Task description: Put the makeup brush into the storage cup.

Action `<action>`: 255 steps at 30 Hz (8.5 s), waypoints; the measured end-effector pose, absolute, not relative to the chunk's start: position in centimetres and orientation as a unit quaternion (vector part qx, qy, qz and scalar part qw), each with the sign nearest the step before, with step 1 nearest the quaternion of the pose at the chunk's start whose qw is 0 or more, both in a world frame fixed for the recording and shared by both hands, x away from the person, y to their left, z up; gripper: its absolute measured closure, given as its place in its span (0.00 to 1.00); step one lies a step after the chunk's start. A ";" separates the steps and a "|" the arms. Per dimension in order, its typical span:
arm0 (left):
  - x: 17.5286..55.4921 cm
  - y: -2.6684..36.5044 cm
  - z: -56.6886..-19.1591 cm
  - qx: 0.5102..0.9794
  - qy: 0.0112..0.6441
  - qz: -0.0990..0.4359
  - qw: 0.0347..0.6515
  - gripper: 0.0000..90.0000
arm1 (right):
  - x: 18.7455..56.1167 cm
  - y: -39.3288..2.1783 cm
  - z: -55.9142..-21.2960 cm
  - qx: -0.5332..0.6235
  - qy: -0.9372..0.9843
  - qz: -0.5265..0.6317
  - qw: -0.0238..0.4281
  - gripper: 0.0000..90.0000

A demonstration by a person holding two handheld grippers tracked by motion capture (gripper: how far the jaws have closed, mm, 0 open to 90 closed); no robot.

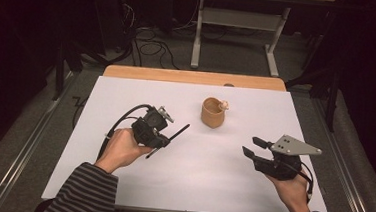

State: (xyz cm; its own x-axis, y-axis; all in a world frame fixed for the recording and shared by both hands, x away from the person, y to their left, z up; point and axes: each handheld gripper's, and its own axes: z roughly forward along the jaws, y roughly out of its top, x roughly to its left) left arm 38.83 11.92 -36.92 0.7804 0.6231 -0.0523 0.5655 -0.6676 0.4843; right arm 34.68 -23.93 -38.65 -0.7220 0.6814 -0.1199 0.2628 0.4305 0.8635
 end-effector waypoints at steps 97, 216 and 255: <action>38.7 9.3 -34.5 0.928 0.276 0.048 0.245 0.93 | 38.4 -10.4 -36.6 0.102 0.897 0.378 0.207 0.64; 38.8 10.0 -31.8 0.894 0.286 0.095 0.331 0.59 | 37.3 -9.3 -39.0 0.024 0.928 0.294 0.229 0.95; 38.1 15.3 -33.1 0.836 0.360 0.162 0.382 0.57 | 37.7 -12.0 -38.2 0.076 0.917 0.333 0.205 0.95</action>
State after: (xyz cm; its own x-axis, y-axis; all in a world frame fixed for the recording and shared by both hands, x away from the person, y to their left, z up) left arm 38.07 15.27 -33.11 0.6885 0.7253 -0.0034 0.4769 -0.4491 0.7556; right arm 37.69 -12.01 -38.23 -0.9043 0.2754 -0.3261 0.0021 0.7669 0.6418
